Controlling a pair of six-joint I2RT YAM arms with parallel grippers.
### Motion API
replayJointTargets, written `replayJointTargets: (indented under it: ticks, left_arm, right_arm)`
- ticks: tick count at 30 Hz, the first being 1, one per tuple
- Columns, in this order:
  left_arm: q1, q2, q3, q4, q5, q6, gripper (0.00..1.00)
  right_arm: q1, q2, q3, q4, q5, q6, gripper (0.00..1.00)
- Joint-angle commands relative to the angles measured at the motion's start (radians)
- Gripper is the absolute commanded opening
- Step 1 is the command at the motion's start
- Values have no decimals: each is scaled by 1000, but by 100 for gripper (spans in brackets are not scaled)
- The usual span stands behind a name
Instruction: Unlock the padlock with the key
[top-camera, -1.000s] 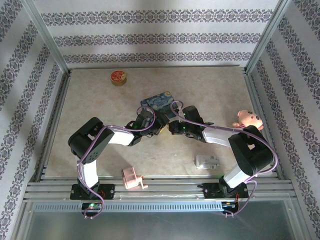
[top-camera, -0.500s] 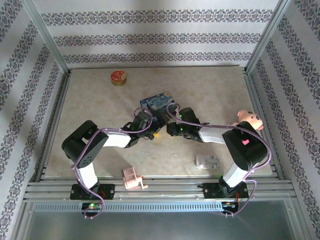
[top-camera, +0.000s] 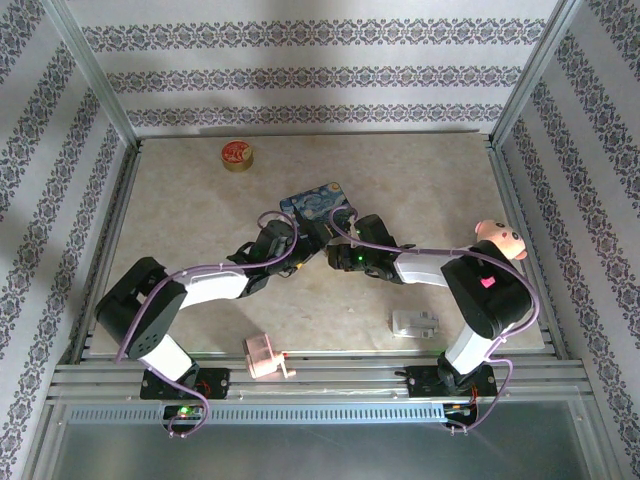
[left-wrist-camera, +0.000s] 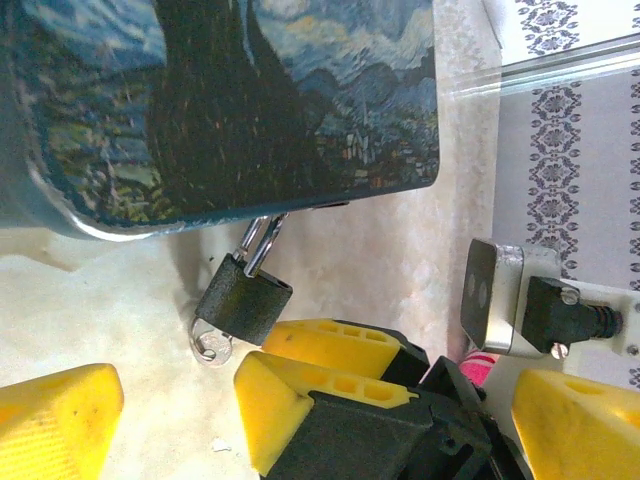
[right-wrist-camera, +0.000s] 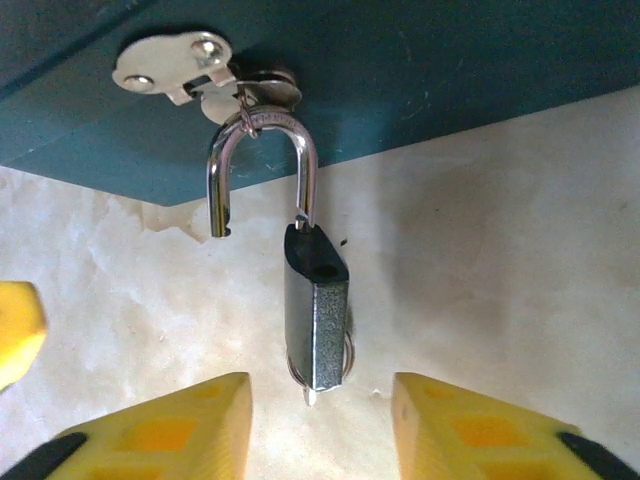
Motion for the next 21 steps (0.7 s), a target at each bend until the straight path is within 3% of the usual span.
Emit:
replayJointTargets:
  ticks: [1, 9, 21]
  left_arm:
    - [6, -68, -8, -108, -81, 92, 99]
    - [33, -165, 40, -292, -222, 238, 99]
    - [114, -97, 132, -440, -267, 394, 99]
  right_arm:
    - [9, -60, 14, -19, 30, -20, 47]
    - [15, -28, 60, -42, 59, -14, 50]
    - [11, 63, 102, -6, 36, 15, 48]
